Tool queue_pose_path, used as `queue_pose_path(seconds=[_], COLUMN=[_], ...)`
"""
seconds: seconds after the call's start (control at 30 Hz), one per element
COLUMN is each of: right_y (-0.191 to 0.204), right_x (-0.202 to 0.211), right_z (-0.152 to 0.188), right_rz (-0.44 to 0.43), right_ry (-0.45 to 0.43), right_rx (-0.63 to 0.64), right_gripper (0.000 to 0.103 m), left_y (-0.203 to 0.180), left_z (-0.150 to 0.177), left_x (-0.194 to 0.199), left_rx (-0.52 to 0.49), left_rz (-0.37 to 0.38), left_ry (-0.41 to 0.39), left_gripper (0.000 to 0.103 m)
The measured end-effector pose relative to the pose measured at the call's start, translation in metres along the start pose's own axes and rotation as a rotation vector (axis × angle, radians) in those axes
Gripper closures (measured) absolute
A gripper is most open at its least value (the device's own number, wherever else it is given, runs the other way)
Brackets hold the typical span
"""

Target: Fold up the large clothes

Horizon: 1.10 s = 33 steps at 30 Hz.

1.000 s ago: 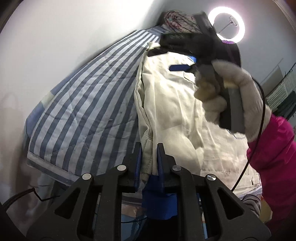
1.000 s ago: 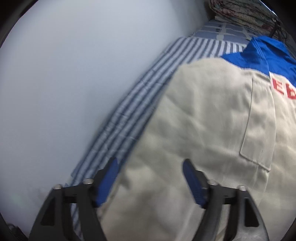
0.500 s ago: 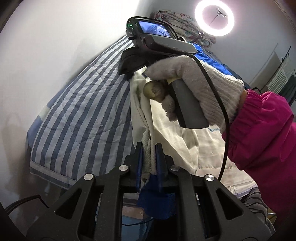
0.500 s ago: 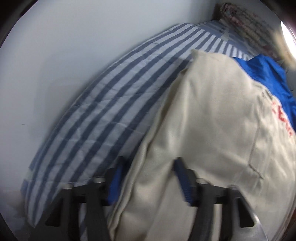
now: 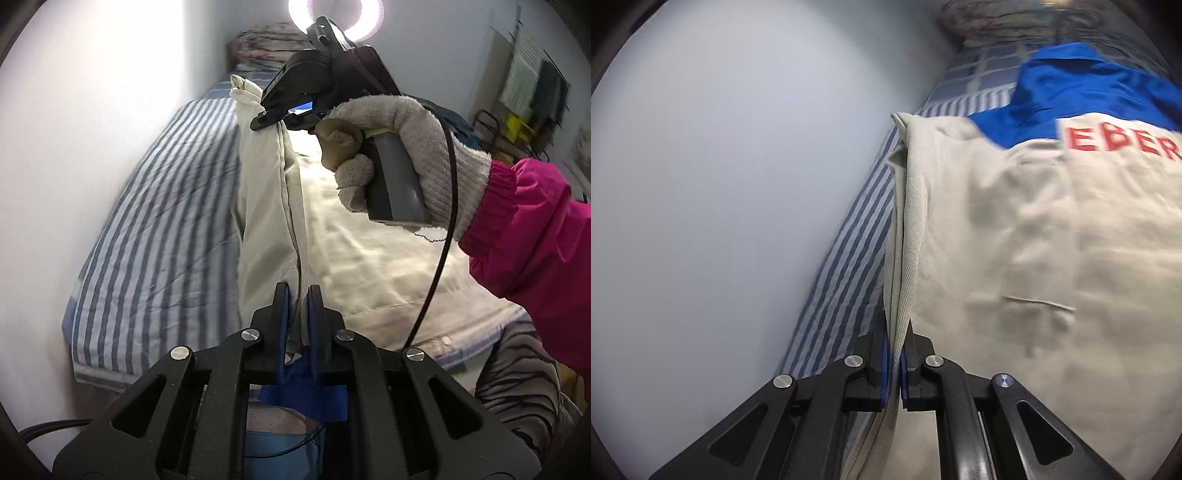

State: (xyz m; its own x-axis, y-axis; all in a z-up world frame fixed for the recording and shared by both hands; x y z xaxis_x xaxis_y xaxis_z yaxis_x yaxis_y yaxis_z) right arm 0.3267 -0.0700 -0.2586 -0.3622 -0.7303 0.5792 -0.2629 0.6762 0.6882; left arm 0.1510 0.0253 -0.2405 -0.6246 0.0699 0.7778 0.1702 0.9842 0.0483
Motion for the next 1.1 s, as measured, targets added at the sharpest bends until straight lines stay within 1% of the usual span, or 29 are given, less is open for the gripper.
queue_pose_path(seconds=[0.07, 0.13, 0.17, 0.23, 0.27, 0.37, 0.43, 0.47, 0.57, 0.63, 0.7, 0.8, 0.83, 0.93, 1.03, 1.1], right_y=[-0.016, -0.031, -0.041, -0.064, -0.076, -0.106, -0.117, -0.124, -0.128, -0.132, -0.120, -0.114, -0.130, -0.134, -0.137, -0.134], right_x=[0.021, 0.032, 0.041, 0.056, 0.062, 0.066, 0.066, 0.066, 0.053, 0.046, 0.053, 0.049, 0.048, 0.047, 0.050, 0.047], right_z=[-0.004, -0.005, -0.002, -0.001, 0.001, 0.005, 0.010, 0.012, 0.019, 0.016, 0.026, 0.025, 0.024, 0.026, 0.026, 0.027], right_rz=[-0.020, -0.029, -0.026, -0.002, 0.012, 0.057, 0.079, 0.086, 0.107, 0.108, 0.113, 0.133, 0.133, 0.127, 0.136, 0.170], right_ry=[-0.035, -0.062, -0.072, -0.082, -0.082, -0.064, -0.054, -0.046, -0.019, -0.008, 0.001, 0.014, 0.014, 0.011, 0.020, 0.030], right_rx=[-0.020, -0.050, -0.065, -0.092, -0.109, -0.161, -0.180, -0.183, -0.168, -0.167, -0.148, -0.119, -0.118, -0.124, -0.107, -0.071], right_gripper=[0.101, 0.101, 0.101, 0.101, 0.101, 0.101, 0.101, 0.101, 0.100, 0.101, 0.101, 0.101, 0.101, 0.101, 0.101, 0.103], left_y=[-0.013, -0.019, -0.022, -0.022, -0.018, -0.003, 0.014, 0.021, 0.026, 0.021, 0.008, -0.014, -0.020, -0.029, -0.025, -0.024], left_z=[-0.002, -0.004, -0.005, -0.006, -0.008, -0.014, -0.020, -0.022, -0.028, -0.027, -0.029, -0.029, -0.026, -0.014, 0.005, 0.014], left_x=[0.004, 0.011, 0.017, 0.029, 0.034, 0.031, 0.017, 0.010, -0.006, -0.015, -0.026, -0.045, -0.052, -0.067, -0.089, -0.097], left_rx=[-0.032, -0.039, -0.026, 0.002, 0.013, 0.060, 0.138, 0.177, 0.199, 0.190, 0.161, 0.109, 0.086, 0.045, 0.061, 0.065], left_rz=[0.029, 0.085, 0.131, 0.191, 0.204, 0.189, 0.176, 0.181, 0.164, 0.183, 0.193, 0.207, 0.207, 0.171, 0.157, 0.154], left_ry=[0.012, 0.035, 0.050, 0.054, 0.050, 0.045, 0.061, 0.070, 0.088, 0.107, 0.126, 0.173, 0.189, 0.220, 0.280, 0.279], left_gripper=[0.095, 0.095, 0.095, 0.095, 0.095, 0.095, 0.095, 0.095, 0.095, 0.095, 0.095, 0.095, 0.095, 0.095, 0.095, 0.095])
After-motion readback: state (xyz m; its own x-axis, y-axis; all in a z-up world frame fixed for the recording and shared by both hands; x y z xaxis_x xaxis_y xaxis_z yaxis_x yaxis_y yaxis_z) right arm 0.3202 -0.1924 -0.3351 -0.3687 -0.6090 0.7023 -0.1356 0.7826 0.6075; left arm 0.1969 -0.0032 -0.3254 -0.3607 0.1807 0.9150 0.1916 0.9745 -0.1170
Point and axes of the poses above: each gripper's, at about its wrist camera, not at the fingertips, and x roughly against the way its jaws point, y to its left, z to its underside, the point moved 1 cm from there along -x, roughly the way its jaws point, and after that the axes turned 9 degrees about -z, right-handed, at the moved point
